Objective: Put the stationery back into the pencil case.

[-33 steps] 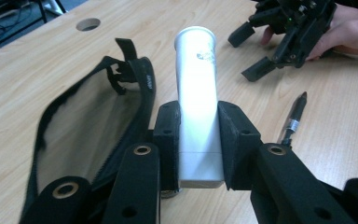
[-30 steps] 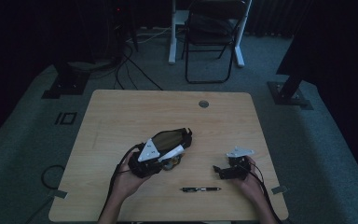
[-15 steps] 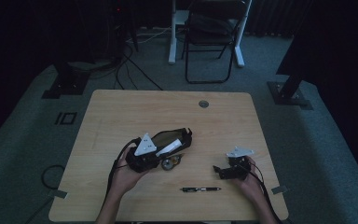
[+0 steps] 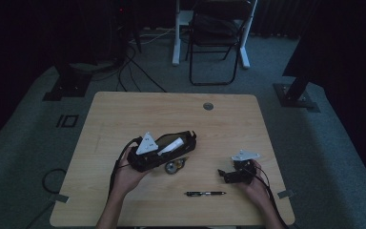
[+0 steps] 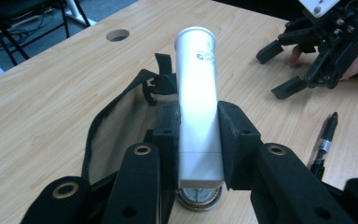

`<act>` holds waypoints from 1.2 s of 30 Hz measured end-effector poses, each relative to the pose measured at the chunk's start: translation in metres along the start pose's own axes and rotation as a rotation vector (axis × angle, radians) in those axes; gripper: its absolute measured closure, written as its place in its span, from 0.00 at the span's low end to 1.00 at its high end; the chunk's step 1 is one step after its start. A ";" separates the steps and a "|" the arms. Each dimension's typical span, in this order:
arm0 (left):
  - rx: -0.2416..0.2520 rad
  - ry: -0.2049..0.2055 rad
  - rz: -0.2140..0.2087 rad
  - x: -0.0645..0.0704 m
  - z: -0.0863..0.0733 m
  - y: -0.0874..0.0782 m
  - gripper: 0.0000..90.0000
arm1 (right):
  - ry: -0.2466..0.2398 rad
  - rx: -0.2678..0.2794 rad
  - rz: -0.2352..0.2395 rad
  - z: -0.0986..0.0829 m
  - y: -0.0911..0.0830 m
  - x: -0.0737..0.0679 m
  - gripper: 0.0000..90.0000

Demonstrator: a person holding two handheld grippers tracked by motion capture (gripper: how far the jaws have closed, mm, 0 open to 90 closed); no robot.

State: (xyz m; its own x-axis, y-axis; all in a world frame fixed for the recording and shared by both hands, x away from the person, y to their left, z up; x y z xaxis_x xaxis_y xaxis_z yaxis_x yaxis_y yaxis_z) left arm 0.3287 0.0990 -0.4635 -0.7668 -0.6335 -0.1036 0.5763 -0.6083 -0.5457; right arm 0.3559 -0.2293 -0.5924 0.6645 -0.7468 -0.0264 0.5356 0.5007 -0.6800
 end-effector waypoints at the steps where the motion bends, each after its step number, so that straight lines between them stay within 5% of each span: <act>1: 0.000 0.001 -0.001 -0.001 0.000 0.000 0.79 | 0.000 0.000 0.000 0.000 0.000 0.000 0.13; 36: 0.002 0.001 0.006 -0.026 0.000 0.011 0.79 | 0.000 0.001 0.000 0.000 0.000 0.000 0.13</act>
State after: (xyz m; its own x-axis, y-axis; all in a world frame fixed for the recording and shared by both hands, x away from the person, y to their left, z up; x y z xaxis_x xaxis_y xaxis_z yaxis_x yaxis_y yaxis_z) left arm 0.3549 0.1082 -0.4667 -0.7634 -0.6369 -0.1080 0.5819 -0.6054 -0.5430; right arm 0.3560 -0.2293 -0.5924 0.6645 -0.7468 -0.0259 0.5362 0.5007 -0.6796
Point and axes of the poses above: each handheld gripper's, and its own axes: y roughly forward along the jaws, z roughly out of its top, x roughly to its right, the point moved 4 cm from there along y, roughly forward along the jaws, and after that the axes turned 2 degrees about z, right-handed, at the moved point
